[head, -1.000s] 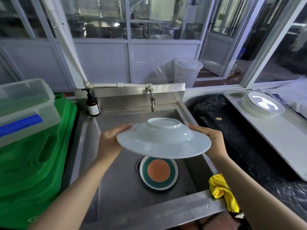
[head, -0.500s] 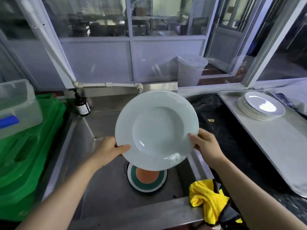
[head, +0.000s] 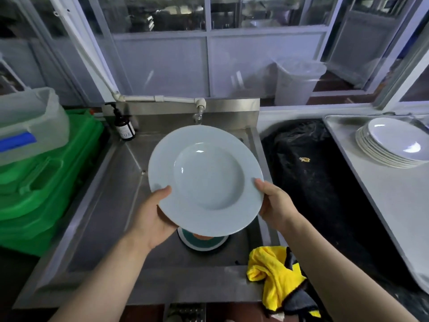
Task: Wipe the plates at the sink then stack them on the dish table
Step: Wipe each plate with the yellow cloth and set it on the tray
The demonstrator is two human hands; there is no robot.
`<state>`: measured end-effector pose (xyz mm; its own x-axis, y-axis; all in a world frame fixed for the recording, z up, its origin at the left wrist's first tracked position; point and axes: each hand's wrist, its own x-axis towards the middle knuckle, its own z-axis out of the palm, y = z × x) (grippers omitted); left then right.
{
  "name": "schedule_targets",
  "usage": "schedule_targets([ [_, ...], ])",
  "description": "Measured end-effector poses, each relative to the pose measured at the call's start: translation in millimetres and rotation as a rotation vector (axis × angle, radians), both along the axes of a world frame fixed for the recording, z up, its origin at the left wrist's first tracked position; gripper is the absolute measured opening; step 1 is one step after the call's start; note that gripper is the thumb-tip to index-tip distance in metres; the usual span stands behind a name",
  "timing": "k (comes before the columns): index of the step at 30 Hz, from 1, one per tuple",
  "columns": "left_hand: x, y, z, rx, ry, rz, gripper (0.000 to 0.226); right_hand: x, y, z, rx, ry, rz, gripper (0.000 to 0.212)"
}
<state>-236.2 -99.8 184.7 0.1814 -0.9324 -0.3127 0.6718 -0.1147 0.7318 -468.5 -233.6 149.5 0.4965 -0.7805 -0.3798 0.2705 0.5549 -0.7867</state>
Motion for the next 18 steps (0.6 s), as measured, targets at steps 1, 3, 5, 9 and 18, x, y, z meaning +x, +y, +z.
schedule_targets([
  [1, -3, 2, -1, 0.009, -0.007, 0.026, 0.051, 0, -1, -2, 0.013, -0.006, 0.01, 0.046],
  [3, -9, 4, -3, 0.018, -0.018, 0.072, 0.051, 0, -3, -4, 0.027, 0.016, 0.021, 0.038],
  [5, -16, 6, -5, 0.054, -0.018, 0.123, 0.046, -2, -5, -8, 0.028, 0.069, 0.017, 0.025],
  [9, -26, 10, -15, 0.123, -0.023, 0.194, 0.038, -11, -3, -15, -0.027, 0.237, -0.002, 0.026],
  [18, -28, 20, -43, 0.188, -0.129, 0.165, 0.057, -72, 52, -82, -0.558, 1.349, 0.465, 0.059],
])
